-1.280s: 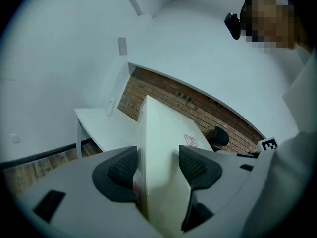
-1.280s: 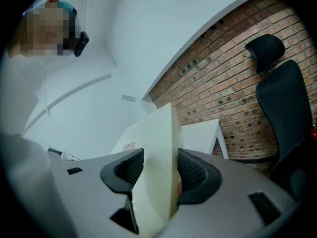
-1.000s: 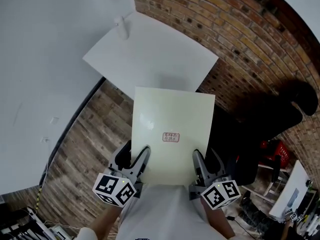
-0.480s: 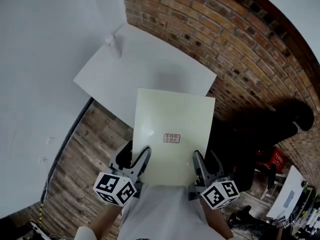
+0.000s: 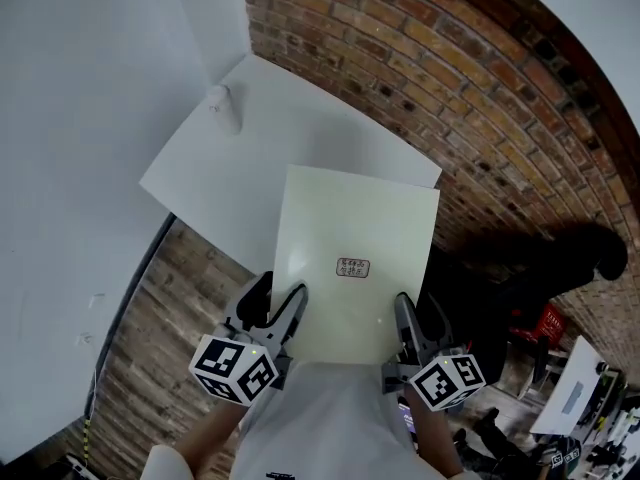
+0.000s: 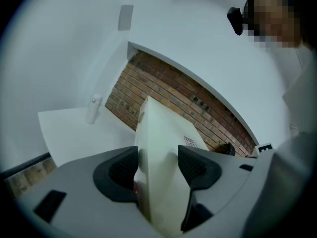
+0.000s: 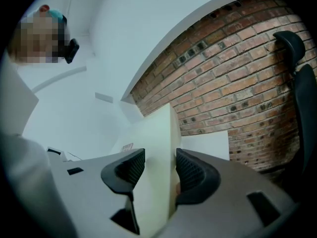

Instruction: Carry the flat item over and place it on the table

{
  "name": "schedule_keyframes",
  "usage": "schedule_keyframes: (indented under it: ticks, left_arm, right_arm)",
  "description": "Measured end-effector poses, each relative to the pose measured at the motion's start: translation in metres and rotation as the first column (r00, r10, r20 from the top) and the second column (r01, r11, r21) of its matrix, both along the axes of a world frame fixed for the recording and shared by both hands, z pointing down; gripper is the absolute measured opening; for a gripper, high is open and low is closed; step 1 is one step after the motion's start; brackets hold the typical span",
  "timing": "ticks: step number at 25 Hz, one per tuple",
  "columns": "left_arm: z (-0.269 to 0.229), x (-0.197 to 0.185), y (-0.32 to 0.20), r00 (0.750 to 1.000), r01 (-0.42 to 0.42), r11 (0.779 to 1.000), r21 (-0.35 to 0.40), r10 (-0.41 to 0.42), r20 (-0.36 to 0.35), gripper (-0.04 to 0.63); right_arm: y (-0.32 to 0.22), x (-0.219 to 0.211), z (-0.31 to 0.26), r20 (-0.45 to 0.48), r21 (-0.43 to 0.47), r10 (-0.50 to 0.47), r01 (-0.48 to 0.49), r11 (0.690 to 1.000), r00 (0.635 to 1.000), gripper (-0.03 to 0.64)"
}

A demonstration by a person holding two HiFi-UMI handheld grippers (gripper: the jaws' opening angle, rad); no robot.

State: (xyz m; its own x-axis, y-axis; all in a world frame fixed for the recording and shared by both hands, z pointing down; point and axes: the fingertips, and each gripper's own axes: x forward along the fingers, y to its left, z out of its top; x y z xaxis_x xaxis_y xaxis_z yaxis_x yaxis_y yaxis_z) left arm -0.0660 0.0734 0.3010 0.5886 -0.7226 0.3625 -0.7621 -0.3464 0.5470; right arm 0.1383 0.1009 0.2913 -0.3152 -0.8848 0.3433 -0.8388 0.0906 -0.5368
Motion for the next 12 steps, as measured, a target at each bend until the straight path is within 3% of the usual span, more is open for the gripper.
schedule_keyframes:
  ticks: [12]
  left_arm:
    - [0.032,-0.003,-0.049,0.999,0.050,0.997,-0.055,-0.049,0.015,0.262]
  right_arm:
    - [-0.059,-0.003,0.029,0.005,-0.050,-0.051,0.052,0.997,0.999,0.218]
